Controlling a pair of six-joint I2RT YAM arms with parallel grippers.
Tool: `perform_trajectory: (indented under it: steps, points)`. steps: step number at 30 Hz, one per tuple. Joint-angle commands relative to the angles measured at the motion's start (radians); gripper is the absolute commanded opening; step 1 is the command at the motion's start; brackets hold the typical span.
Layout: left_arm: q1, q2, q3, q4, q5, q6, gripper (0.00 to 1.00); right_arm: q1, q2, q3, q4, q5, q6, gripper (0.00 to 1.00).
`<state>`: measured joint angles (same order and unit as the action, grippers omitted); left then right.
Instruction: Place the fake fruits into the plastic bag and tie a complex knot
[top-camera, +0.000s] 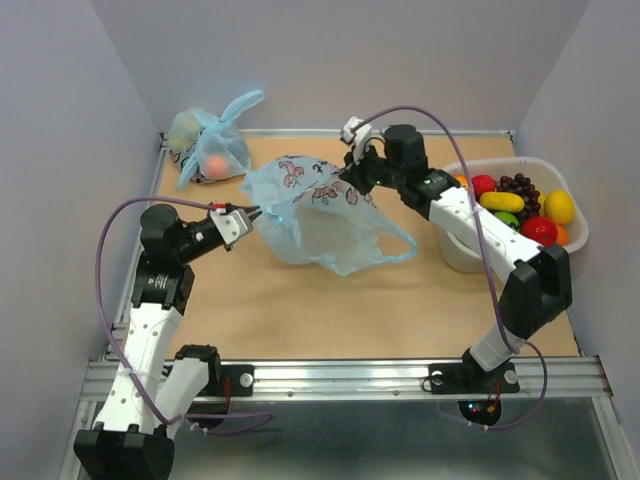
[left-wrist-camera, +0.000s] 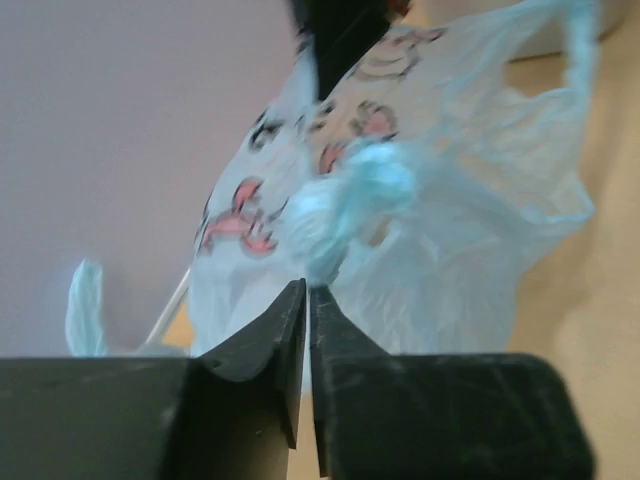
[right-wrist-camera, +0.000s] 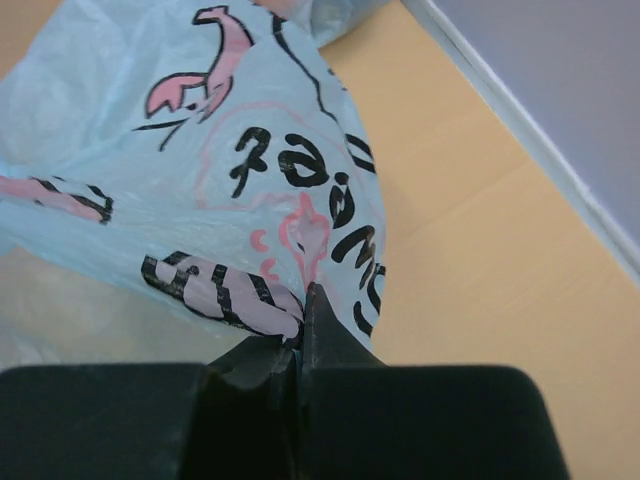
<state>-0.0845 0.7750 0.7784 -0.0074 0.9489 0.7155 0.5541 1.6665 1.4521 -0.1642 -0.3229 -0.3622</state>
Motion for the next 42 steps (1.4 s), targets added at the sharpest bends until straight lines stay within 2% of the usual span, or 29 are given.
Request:
perform_trajectory:
  steps: [1,2,3,4,5,7,8,12,15,17,20,25,29,31,33,34,35,38,41,42]
  points:
    - [0.041,-0.022,-0.001,0.303,-0.23,-0.324,0.37,-0.108,-0.065,0.008,-0.169,-0.054,0.371,0.0]
    - [0.049,-0.002,0.028,0.305,-0.26,-0.425,0.44,-0.108,-0.068,-0.001,-0.17,-0.121,0.514,0.0]
    - [0.055,0.007,0.047,0.296,-0.277,-0.48,0.47,-0.109,-0.065,-0.007,-0.17,-0.158,0.57,0.01]
    - [0.064,0.015,0.076,0.264,-0.298,-0.573,0.75,-0.109,-0.065,-0.027,-0.16,-0.18,0.624,0.0]
    - [0.069,0.018,0.084,0.242,-0.302,-0.626,0.86,-0.109,-0.067,-0.038,-0.141,-0.203,0.716,0.0]
    - [0.077,0.003,0.085,0.193,-0.286,-0.695,0.89,-0.109,-0.068,-0.05,-0.11,-0.251,0.781,0.0]
    - [0.077,-0.032,0.072,0.149,-0.263,-0.75,0.99,-0.115,-0.064,-0.036,-0.1,-0.257,0.833,0.01]
    - [0.077,-0.134,-0.027,0.084,-0.263,-0.841,0.99,-0.129,-0.05,0.014,-0.072,-0.271,0.988,0.0]
    - [0.077,-0.155,-0.112,0.067,-0.268,-0.988,0.99,-0.143,-0.036,0.002,-0.014,-0.291,1.162,0.0]
    - [0.077,-0.157,-0.145,0.046,-0.373,-1.099,0.99,-0.143,-0.031,-0.035,0.063,-0.303,1.276,0.0]
    - [0.077,-0.126,-0.169,0.009,-0.435,-1.137,0.99,-0.143,-0.017,-0.061,0.121,-0.282,1.463,0.01]
    - [0.072,-0.18,-0.24,0.067,-0.351,-1.223,0.99,-0.143,0.016,0.007,0.157,-0.203,1.611,0.01]
    - [0.039,-0.243,-0.3,0.129,-0.351,-1.238,0.99,-0.145,0.074,0.108,0.157,-0.11,1.7,0.0]
    - [-0.013,-0.24,-0.314,0.138,-0.374,-1.257,0.99,-0.146,0.094,0.12,0.155,-0.065,1.73,0.0]
    - [-0.073,-0.218,-0.326,0.161,-0.453,-1.268,0.99,-0.143,0.116,0.134,0.147,-0.05,1.753,0.01]
    - [-0.165,-0.206,-0.327,0.171,-0.535,-1.277,0.99,-0.14,0.134,0.134,0.144,-0.033,1.76,0.0]
    - [-0.207,-0.192,-0.327,0.191,-0.586,-1.286,0.99,-0.138,0.144,0.136,0.137,-0.028,1.761,0.0]
    - [-0.345,-0.05,-0.311,0.286,-0.686,-1.314,0.99,-0.126,0.17,0.136,0.138,-0.015,1.772,0.01]
    - [-0.426,0.067,-0.272,0.364,-0.81,-1.334,0.99,-0.123,0.186,0.142,0.138,-0.013,1.778,0.0]
    - [-0.435,0.151,-0.259,0.375,-0.841,-1.344,0.99,-0.123,0.191,0.146,0.138,-0.015,1.778,0.0]
